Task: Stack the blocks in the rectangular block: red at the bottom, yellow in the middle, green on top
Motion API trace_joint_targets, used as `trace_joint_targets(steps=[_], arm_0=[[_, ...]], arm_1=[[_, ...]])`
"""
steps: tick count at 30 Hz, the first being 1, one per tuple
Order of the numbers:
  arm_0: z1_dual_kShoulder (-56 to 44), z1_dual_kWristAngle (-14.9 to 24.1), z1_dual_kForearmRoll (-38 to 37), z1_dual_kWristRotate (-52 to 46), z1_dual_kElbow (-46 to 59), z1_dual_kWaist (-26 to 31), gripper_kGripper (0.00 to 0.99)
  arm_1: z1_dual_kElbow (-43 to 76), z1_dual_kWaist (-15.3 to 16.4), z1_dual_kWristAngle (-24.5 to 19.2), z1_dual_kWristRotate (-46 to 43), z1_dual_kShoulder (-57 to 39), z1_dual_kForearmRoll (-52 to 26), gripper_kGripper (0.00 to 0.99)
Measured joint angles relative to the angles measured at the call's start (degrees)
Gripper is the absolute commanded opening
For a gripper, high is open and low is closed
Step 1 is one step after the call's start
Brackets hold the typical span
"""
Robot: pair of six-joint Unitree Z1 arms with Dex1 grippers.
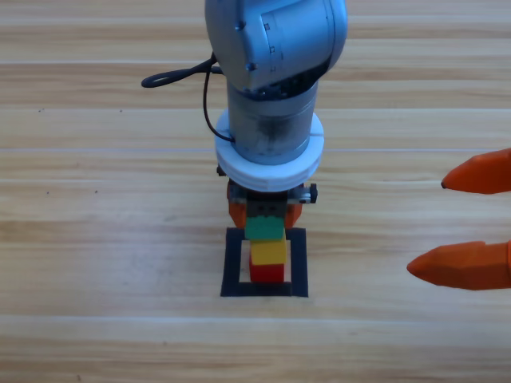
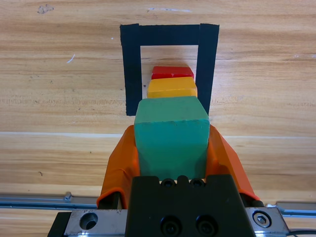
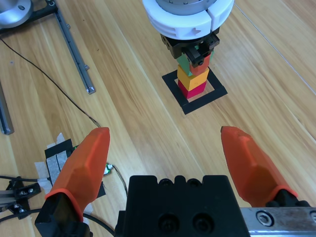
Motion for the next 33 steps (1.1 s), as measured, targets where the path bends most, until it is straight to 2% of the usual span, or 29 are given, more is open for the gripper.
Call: trace_joint_targets(steps=[23,24,26,27,28,29,31,33], arm_0=[[1.40,-0.19,-1.05,-0.02,-0.15,0.00,0.020],[1.40,-0.19,-1.11,-0.02,-0.15,0.00,0.061],[1.40,-0.19,-1.12,-0.02,-0.15,0.00,0.268],[1.40,-0.19,-1.13,-0.02,-0.15,0.00,0.440],[1.40,-0.19,-1.12,-0.02,-0.15,0.00,0.658],[1.40,-0.19,-1.12,-0.02,-0.17,0.00,0.802],[1.40,-0.19,-1.12,-0.05,-0.23,0.00,0.934],[1.40,-0.19,-1.12,-0.28,-0.20,0.00,0.989]], arm_1=[[0.00,0.00,0.00,-0.20,0.04,0.00,0.990],[0.00,0.00,0.00,-0.20,0.05,0.00,0.990],[0.00,0.00,0.00,-0.20,0.06,0.00,0.990],[0.00,0.00,0.00,-0.20,0.06,0.00,0.990],[0.00,0.00,0.00,-0.20,0.06,0.00,0.990],[0.00,0.00,0.00,-0.20,0.06,0.00,0.990],[0.00,0.00,0.00,-0.20,0.06,0.00,0.990],[0.00,0.00,0.00,-0.20,0.06,0.00,0.990]])
